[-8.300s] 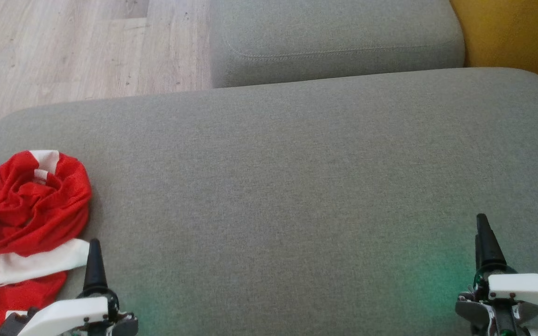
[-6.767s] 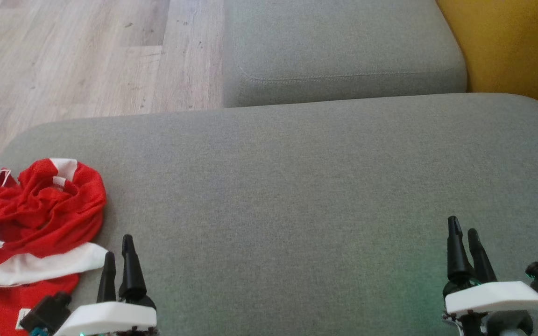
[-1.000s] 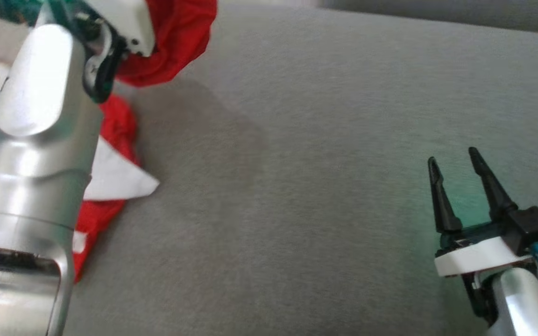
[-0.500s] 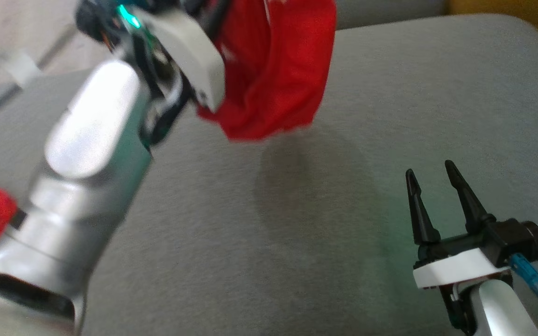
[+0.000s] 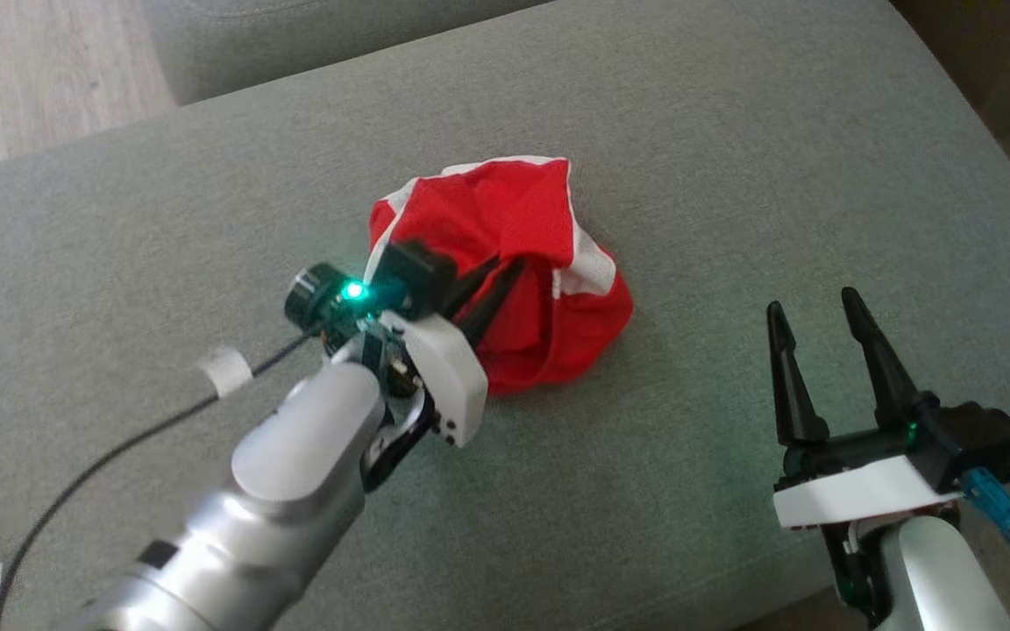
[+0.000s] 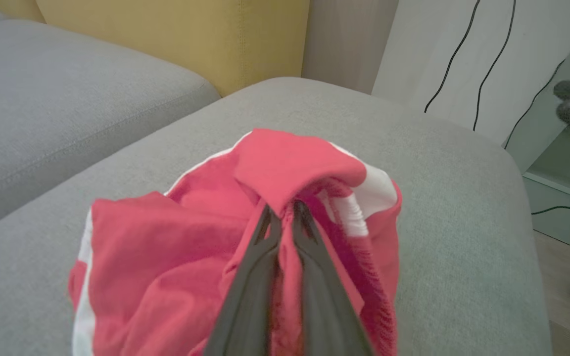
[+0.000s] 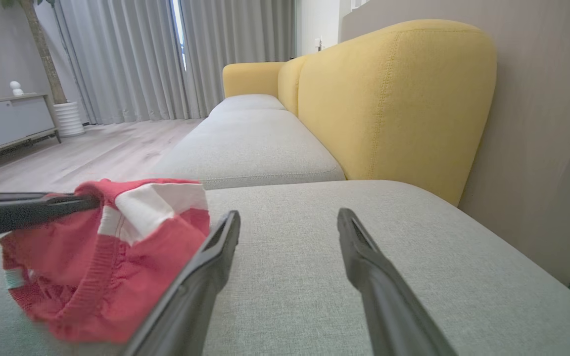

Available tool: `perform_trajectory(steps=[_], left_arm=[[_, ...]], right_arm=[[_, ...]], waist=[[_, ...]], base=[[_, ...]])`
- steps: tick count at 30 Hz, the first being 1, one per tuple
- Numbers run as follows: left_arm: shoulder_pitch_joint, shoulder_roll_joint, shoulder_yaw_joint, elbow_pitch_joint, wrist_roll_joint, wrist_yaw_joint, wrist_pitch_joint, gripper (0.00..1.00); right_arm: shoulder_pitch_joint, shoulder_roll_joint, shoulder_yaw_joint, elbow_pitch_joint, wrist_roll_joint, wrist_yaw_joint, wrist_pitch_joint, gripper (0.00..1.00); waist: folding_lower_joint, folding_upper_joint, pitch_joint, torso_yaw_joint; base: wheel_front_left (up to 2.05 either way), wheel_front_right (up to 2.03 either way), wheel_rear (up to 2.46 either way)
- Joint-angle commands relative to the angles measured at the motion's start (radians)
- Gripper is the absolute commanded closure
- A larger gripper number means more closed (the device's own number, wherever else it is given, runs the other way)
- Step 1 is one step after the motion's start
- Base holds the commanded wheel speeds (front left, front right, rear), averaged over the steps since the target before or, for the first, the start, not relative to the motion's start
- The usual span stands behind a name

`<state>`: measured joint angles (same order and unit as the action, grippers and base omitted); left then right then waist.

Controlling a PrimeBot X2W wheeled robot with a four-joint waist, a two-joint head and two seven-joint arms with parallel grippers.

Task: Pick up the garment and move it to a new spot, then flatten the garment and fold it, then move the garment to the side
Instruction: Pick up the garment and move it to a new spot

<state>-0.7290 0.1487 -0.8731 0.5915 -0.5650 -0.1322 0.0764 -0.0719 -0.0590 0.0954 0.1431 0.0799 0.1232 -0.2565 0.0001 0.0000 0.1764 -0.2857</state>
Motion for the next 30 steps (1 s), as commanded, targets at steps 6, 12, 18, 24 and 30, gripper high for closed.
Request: perform_trajectory(steps=[6,12,18,24,30], left_arm=[[0.007,-0.031,0.009,0.087,0.017,0.017,-0.144,0.00],[0.039,-0.065,0.016,0.123,0.022,0.066,-0.264,0.00],[0.134,-0.078,0.062,0.081,0.017,0.161,-0.331,0.00],[0.315,-0.051,0.240,-0.149,0.064,0.297,-0.338,0.00],[0.545,-0.061,0.424,-0.397,0.200,0.347,-0.338,0.00]], right_arm=[[-0.026,0.007,0.023,-0.034,0.008,0.008,-0.005,0.00],[-0.014,0.007,0.022,-0.033,-0.003,0.008,-0.005,0.00],[0.040,0.008,-0.021,-0.022,-0.011,0.008,-0.005,0.00],[0.102,0.008,-0.034,-0.014,-0.016,0.008,-0.005,0.00],[0.154,0.008,-0.081,-0.045,-0.005,0.008,-0.005,0.00]], waist=[[-0.0001,0.0000,-0.011,0.041],[-0.0001,0.0000,-0.042,0.092],[-0.0001,0.0000,-0.118,0.159],[-0.0001,0.0000,-0.184,0.231],[-0.0001,0.0000,-0.216,0.311]], base=[[0.00,0.00,0.00],[0.00,0.00,0.00],[0.00,0.00,0.00],[0.00,0.00,0.00],[0.00,0.00,0.00]])
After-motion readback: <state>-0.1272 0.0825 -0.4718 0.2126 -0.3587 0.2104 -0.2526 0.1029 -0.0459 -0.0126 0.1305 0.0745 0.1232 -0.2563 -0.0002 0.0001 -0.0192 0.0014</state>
